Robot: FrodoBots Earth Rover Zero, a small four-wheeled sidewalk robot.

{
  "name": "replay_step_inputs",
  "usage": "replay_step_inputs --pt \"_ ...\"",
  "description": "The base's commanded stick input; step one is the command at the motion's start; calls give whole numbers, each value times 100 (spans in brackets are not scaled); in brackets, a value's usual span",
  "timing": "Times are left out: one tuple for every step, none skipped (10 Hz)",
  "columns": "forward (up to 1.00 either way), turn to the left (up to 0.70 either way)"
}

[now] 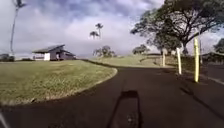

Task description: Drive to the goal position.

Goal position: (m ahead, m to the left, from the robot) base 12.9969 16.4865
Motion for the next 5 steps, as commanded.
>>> replay_step_inputs --pt "70 0" --pt "70 0" --pt "70 0" --pt "70 0" --pt "70 0"
